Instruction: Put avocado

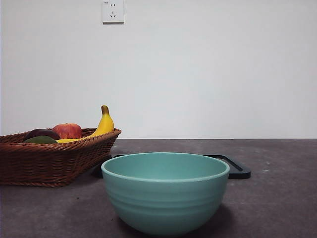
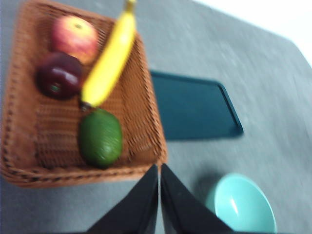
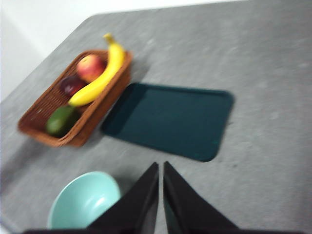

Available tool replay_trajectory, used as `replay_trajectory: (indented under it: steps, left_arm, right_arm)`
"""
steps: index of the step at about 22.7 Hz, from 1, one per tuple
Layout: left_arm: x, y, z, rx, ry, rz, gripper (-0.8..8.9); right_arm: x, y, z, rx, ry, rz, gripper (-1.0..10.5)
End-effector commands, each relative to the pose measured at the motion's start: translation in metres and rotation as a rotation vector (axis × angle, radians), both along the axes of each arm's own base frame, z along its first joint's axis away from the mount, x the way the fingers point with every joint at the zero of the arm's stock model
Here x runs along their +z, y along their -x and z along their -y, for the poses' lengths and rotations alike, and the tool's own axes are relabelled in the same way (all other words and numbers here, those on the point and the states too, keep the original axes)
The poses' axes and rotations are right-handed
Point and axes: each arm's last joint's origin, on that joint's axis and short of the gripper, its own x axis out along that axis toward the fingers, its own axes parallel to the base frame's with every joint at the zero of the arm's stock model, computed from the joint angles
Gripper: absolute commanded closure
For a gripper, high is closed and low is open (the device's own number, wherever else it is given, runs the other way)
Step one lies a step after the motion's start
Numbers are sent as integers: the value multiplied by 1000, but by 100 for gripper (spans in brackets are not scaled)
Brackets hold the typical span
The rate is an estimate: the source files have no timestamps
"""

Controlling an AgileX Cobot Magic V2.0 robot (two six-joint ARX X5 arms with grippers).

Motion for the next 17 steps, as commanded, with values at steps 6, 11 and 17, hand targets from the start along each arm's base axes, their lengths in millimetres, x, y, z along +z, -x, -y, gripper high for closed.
replay_trajectory:
  steps: [6, 11, 17]
  left_arm:
    - [22, 3, 11, -138, -49, -55, 804]
    - [17, 8, 13, -185, -69, -116, 804]
    - [17, 8, 14, -187, -69, -113, 782]
  right_arm:
    - [16, -9, -22, 210, 44, -101, 940]
    - [7, -6, -34, 328, 97, -192, 940]
    - [6, -8, -37, 351, 105, -194, 940]
